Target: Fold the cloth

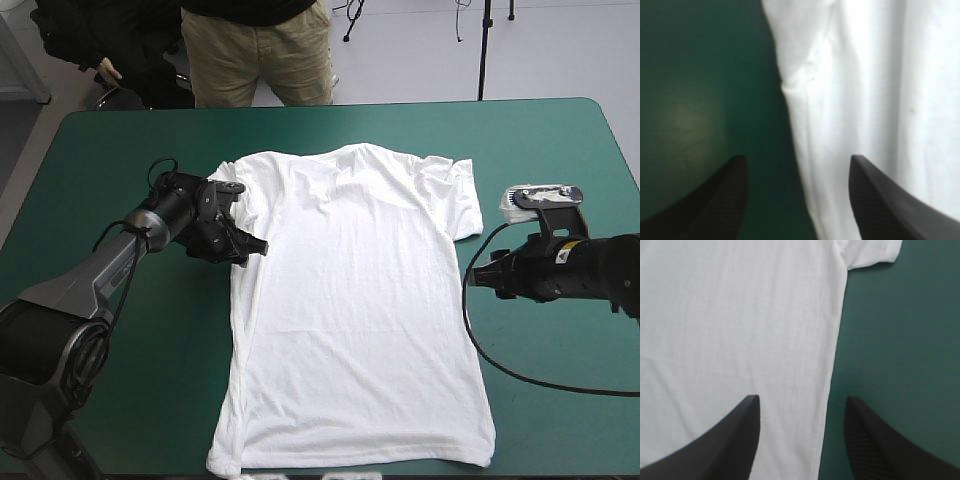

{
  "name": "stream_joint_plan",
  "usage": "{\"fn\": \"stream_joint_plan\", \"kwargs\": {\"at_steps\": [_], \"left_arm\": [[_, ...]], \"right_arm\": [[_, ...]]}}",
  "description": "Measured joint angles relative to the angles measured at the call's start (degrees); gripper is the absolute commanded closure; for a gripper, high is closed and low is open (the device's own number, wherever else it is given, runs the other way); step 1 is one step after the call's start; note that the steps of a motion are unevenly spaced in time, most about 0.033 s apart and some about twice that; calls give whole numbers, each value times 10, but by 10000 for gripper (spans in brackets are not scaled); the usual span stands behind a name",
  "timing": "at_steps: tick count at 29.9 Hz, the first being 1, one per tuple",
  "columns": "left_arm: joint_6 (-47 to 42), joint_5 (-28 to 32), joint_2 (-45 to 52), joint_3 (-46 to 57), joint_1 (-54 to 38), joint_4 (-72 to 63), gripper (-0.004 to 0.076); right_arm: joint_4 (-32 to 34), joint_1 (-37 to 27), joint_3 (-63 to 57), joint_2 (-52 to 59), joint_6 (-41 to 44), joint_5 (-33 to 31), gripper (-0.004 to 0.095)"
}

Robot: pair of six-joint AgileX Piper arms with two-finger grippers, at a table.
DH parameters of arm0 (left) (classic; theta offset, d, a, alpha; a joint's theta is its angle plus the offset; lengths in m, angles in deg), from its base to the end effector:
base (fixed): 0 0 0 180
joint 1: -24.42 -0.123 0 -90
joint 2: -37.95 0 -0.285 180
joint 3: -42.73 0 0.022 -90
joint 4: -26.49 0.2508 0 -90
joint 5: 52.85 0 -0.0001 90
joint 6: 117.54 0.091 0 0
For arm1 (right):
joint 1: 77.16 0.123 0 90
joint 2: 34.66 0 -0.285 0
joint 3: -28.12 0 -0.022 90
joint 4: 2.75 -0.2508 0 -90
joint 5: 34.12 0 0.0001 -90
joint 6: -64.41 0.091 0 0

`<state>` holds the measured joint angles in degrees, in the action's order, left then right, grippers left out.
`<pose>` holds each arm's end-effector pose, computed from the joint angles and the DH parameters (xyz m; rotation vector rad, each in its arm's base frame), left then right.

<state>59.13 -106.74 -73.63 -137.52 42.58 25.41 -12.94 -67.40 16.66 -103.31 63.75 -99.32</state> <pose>0.3507 -0.1165 0.2293 0.3599 2.8673 -0.0935 0.1858 0.0468 0.3796 -0.1998 2.5300 0.2972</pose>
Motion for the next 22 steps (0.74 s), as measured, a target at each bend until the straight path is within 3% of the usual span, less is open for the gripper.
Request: {"fn": "stream_joint_plan", "kwargs": {"at_steps": [7,9,12,13,22], "left_arm": [[-8,-2,-35,-8,24,-1,429],[-10,-8,-41,-13,25,-2,517],[-11,-13,-45,-17,27,-3,713],[-11,-13,-46,-17,28,-3,737],[-12,-20,-49,-24,28,-10,741]], "right_arm": [[1,0,0,0,0,0,426],[1,0,0,0,0,0,426],[1,0,0,0,0,0,426],[1,0,0,0,0,0,426],[1,0,24,-51,-33,-11,361]]}}
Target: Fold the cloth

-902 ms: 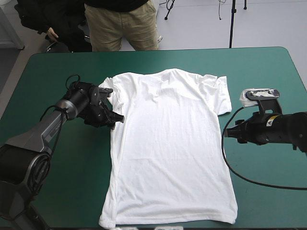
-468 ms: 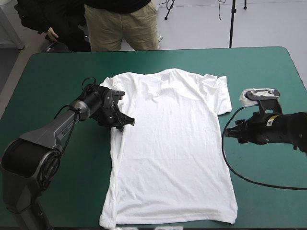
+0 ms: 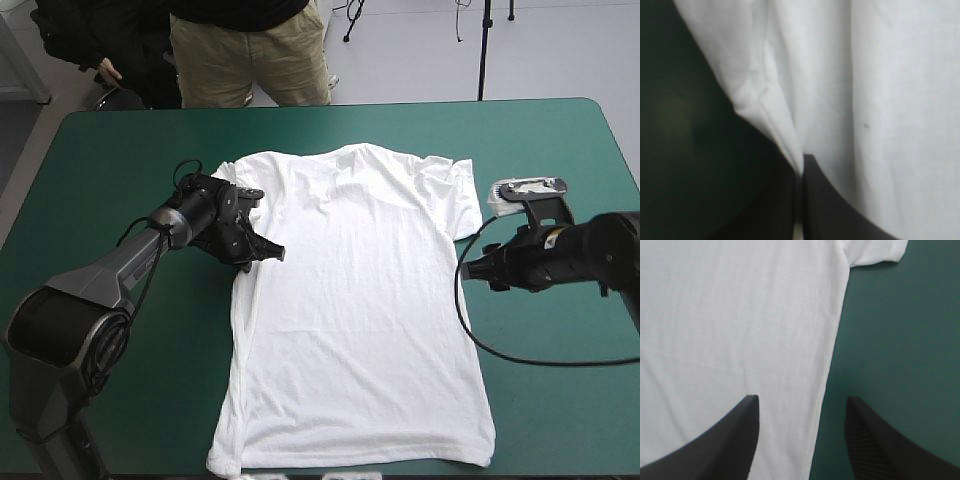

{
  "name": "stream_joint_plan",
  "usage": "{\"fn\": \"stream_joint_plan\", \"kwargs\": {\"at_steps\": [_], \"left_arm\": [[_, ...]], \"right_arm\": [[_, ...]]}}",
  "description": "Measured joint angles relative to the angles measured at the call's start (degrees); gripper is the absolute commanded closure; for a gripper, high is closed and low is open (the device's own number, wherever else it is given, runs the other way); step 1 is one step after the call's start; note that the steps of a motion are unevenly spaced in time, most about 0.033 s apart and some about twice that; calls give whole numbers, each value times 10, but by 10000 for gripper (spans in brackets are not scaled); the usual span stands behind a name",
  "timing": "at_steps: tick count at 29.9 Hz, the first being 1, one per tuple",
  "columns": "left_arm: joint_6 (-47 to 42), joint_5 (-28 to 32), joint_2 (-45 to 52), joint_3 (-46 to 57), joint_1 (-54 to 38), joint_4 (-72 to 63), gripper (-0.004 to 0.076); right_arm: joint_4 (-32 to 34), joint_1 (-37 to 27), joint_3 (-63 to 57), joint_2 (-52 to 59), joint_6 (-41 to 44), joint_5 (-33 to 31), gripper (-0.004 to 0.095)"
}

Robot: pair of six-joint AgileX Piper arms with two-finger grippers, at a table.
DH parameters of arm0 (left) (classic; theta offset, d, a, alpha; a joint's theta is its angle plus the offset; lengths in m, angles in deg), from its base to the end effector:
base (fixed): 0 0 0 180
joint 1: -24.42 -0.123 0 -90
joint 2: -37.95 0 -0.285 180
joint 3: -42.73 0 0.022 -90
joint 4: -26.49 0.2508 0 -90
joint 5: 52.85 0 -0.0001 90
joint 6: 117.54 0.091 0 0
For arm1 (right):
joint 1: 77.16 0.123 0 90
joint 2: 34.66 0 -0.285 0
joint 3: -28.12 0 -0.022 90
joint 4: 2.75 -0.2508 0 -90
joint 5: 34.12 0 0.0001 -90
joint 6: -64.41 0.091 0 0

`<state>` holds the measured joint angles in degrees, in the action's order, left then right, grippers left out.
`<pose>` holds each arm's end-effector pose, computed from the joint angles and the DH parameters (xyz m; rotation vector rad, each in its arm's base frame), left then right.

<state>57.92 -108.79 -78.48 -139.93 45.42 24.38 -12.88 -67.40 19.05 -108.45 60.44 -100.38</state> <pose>0.3551 -0.1393 0.2077 0.3991 2.9448 -0.1060 0.2075 0.0506 0.3728 -0.2765 2.5856 0.2726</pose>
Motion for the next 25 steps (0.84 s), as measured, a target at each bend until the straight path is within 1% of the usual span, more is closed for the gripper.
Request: {"fn": "stream_joint_plan", "kwargs": {"at_steps": [3,9,15,19,22,25], "left_arm": [[0,-5,-2,-6,0,0,741],[0,-13,-6,-15,0,0,741],[1,-13,-6,-15,0,0,741],[2,-13,-6,-15,0,0,741],[2,-14,-6,-15,0,0,741],[2,-14,-6,-15,0,0,741]], "right_arm": [[2,0,38,-53,-4,-12,320],[13,1,118,-169,-16,-34,322],[48,29,143,-255,-9,-34,342],[79,53,143,-298,14,-1,384],[101,59,144,-321,40,29,385],[116,59,144,-341,50,42,386]]}}
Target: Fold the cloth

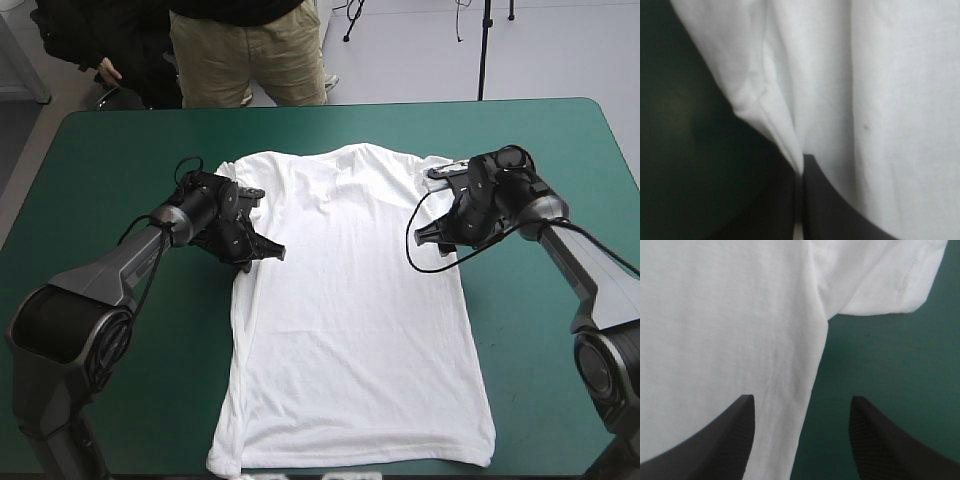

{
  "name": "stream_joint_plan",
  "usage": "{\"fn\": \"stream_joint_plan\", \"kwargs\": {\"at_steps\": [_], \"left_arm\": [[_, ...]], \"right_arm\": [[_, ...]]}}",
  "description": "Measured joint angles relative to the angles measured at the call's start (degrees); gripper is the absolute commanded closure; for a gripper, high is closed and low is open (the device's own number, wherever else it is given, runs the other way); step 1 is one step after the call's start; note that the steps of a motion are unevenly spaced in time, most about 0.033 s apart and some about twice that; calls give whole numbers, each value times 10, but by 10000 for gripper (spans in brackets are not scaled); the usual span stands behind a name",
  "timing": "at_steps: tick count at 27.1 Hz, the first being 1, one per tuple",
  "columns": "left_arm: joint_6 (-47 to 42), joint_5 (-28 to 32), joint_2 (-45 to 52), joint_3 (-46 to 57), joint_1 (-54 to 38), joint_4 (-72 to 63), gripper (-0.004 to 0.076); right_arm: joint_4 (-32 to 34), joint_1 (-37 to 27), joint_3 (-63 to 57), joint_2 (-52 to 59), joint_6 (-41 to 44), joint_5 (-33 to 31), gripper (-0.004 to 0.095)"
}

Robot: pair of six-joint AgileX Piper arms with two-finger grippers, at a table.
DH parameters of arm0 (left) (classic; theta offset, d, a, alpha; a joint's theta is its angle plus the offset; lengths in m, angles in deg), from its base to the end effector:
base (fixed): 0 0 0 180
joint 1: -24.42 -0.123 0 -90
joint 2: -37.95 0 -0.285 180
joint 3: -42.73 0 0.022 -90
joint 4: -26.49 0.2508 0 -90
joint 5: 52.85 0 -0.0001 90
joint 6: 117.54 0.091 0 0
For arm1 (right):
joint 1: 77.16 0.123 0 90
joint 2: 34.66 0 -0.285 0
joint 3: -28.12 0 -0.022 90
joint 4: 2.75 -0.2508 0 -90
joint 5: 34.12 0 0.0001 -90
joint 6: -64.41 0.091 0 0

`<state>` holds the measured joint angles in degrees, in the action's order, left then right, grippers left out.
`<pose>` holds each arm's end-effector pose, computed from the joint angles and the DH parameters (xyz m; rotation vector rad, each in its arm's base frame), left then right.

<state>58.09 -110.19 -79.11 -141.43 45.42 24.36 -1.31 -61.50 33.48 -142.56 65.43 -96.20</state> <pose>0.3580 -0.1405 0.2098 0.4054 2.9532 -0.1039 0.3484 0.0956 0.2735 -0.3785 2.8475 0.0224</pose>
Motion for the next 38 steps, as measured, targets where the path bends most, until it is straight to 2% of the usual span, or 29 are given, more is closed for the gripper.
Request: {"fn": "stream_joint_plan", "kwargs": {"at_steps": [12,15,17,21,22,26,29,32,38], "left_arm": [[4,0,0,0,0,0,741],[4,0,0,0,0,0,741],[4,1,0,0,0,0,741],[4,1,0,0,0,0,741],[4,1,0,0,0,0,741],[5,-4,-3,-6,0,0,741],[15,-29,-10,-26,0,3,741],[30,-90,-19,-94,0,11,741],[44,-128,22,-206,-1,11,741]], "right_arm": [[-14,0,-3,-74,2,18,386],[-27,0,-3,-89,2,20,424],[-27,0,-1,-93,2,20,511],[-21,-1,2,-97,1,16,889],[-23,-1,3,-97,0,16,918],[-34,-1,4,-98,2,17,925],[-38,-1,4,-93,3,19,926],[-37,-1,12,-59,3,17,926],[-14,-1,85,30,-10,-3,925]]}}
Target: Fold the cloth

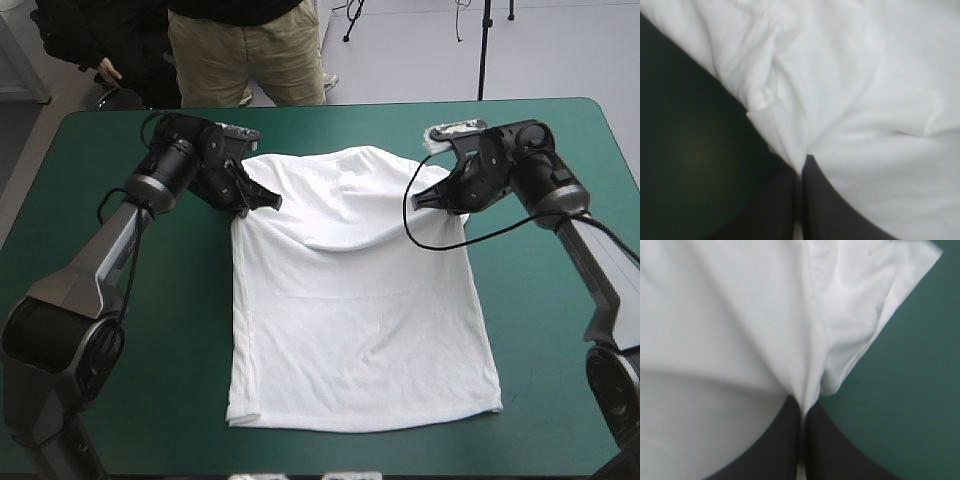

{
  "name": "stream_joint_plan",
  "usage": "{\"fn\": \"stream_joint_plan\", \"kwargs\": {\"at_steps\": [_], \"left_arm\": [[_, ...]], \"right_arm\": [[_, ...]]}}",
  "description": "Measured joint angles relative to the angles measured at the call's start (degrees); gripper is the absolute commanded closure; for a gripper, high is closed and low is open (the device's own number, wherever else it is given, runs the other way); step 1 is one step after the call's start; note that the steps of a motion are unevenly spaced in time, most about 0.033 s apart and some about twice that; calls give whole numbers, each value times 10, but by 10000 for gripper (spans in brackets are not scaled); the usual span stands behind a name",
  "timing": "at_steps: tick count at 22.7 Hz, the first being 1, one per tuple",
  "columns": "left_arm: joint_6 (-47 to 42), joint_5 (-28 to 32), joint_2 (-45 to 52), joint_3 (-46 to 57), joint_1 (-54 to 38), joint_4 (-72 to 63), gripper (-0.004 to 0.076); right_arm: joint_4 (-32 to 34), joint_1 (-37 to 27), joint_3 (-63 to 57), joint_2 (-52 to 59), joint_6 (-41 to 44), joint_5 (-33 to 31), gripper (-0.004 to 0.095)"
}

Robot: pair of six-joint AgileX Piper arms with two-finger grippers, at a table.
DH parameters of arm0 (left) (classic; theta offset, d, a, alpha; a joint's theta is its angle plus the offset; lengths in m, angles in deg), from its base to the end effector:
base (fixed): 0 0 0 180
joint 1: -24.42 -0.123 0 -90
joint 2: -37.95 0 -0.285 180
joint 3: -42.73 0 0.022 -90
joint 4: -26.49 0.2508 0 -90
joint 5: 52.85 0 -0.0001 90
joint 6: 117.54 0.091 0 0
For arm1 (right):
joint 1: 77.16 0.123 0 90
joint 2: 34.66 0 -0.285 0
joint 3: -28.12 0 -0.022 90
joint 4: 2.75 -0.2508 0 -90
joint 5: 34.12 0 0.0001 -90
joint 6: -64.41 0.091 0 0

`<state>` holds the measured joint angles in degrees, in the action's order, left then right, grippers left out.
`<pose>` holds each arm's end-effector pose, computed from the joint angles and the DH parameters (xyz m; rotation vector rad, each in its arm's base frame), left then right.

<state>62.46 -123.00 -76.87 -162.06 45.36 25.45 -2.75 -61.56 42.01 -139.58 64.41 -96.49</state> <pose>0.3742 -0.1448 0.3179 0.5049 2.7566 -0.1140 0.3517 0.0982 0.3345 -0.3638 2.6555 0.0860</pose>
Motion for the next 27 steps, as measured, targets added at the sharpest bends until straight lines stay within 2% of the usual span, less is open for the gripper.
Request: {"fn": "stream_joint_plan", "kwargs": {"at_steps": [4,11,21,23,25,27], "left_arm": [[4,-2,52,-60,-4,23,741],[4,-3,123,-134,-5,61,741],[13,-4,144,-201,-5,72,741],[15,1,135,-201,-5,72,741],[15,37,117,-201,-5,80,741],[3,107,84,-201,-5,106,741]], "right_arm": [[3,0,96,33,-9,-44,926],[10,0,237,52,-12,-79,926],[9,0,305,54,-14,-93,926],[16,0,305,47,-20,-77,926],[41,0,306,29,-22,-27,925],[93,0,306,-4,-20,44,925]]}}
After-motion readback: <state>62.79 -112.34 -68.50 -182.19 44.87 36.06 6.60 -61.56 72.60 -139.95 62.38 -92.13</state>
